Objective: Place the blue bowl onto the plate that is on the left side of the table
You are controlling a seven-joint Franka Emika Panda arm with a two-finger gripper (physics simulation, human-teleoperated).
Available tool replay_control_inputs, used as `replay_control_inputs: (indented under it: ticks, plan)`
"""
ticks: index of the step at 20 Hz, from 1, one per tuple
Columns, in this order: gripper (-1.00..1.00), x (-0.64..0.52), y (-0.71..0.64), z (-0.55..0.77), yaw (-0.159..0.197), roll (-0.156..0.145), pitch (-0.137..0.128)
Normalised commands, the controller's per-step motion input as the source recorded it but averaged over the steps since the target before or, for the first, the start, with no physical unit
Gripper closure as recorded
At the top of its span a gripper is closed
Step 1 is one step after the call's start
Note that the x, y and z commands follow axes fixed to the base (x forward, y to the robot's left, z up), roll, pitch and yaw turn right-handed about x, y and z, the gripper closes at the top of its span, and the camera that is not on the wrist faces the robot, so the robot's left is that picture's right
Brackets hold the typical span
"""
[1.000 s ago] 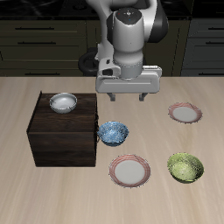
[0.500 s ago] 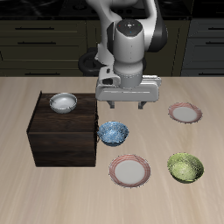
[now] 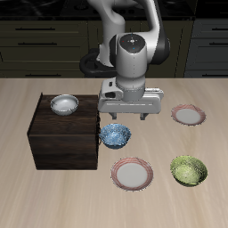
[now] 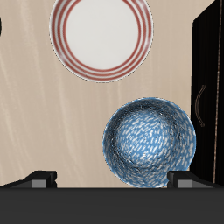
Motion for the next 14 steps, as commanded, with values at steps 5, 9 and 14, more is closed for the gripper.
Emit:
replay_control_inputs:
  ticks: [5, 9, 14]
  plan:
    - [-1.00, -0.01, 0.00, -0.24, -0.007, -0.007, 0.018]
    - [-1.00, -0.04, 0.08, -0.23, 0.009, -0.009, 0.004]
    - [-1.00, -0.07, 0.09, -0.20, -0.012, 0.005, 0.022]
